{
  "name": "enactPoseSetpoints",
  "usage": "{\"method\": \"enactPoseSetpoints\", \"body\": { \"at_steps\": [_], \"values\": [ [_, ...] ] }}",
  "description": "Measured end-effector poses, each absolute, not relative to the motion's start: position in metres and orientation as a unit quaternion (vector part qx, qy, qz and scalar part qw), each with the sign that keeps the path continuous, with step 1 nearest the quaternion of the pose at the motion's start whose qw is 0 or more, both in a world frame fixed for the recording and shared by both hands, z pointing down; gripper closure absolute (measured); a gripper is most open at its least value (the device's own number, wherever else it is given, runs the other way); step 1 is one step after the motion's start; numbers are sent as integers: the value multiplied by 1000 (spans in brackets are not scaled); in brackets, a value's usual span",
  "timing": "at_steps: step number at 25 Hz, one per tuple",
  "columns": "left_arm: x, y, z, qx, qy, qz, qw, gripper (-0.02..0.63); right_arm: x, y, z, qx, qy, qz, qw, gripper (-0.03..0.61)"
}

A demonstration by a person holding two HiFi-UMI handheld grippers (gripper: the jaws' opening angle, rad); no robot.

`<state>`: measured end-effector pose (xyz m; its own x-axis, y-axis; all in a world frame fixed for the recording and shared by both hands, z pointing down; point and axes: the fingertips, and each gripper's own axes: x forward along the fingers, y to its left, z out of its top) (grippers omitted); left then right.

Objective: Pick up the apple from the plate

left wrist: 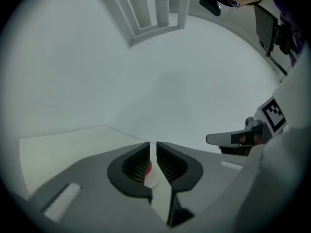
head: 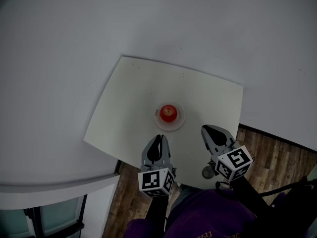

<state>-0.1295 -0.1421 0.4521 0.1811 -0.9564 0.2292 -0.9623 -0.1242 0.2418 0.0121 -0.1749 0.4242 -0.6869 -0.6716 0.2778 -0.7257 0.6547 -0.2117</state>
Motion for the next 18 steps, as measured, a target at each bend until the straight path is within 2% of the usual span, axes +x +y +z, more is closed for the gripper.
{"method": "enactPoseSetpoints", "body": {
  "at_steps": [18],
  "values": [
    [-121,-195,492,769,-607,53,195,419,25,-195,435,413,-891,162,97,568]
  ]
}}
